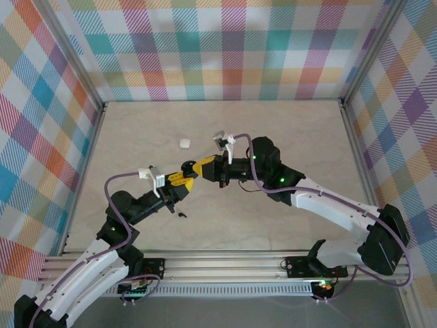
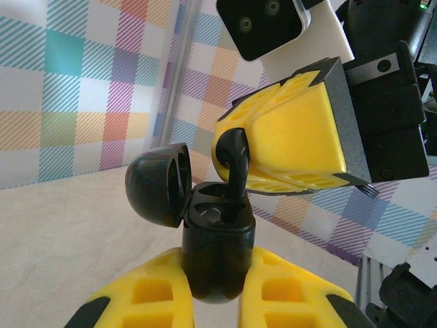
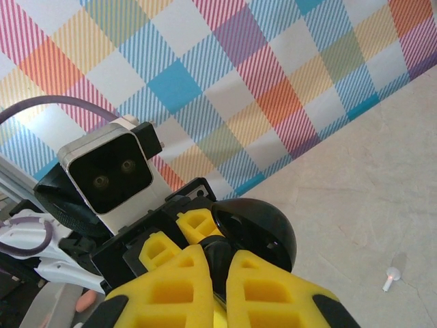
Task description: Insert the wireless bluetooth earbuds into the charging case
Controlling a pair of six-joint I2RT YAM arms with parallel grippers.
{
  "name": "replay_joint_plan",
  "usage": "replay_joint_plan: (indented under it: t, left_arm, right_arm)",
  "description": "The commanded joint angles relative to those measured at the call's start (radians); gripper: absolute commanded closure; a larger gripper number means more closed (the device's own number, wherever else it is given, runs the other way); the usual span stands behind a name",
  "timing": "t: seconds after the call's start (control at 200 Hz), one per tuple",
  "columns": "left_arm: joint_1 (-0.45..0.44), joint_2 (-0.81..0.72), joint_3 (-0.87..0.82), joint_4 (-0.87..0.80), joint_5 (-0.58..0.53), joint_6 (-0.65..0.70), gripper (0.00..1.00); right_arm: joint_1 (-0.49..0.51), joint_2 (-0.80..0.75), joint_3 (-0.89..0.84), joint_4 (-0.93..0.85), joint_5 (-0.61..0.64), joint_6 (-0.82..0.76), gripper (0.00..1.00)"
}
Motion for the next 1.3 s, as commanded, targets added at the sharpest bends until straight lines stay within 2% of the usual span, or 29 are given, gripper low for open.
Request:
replay_joint_plan:
  t: [0.0, 0.4, 0.695, 1.295]
  left_arm:
    - [-0.004, -0.012, 0.049, 0.079, 0.038, 0.015, 1.00]
    - [-0.006, 0.009, 0.075, 0.066, 0.065, 0.027, 1.00]
    - [-0.009, 0.011, 0.077, 0.057, 0.093, 0.029, 1.00]
    - [-0.023, -0.016, 0.078, 0.021, 0.086, 0.031, 1.00]
  right_arm:
    - [0.004, 0.001, 0.015, -0.122, 0.022, -0.045, 0.90]
    - [0.004, 0.007, 0.041, -0.172, 0.036, -0.091, 0.81]
    - [0.004, 0.009, 0.068, -0.242, 0.058, -0.121, 0.78]
    - [0.004, 0.022, 0.124, -0.322, -0.008, -0.131, 0.72]
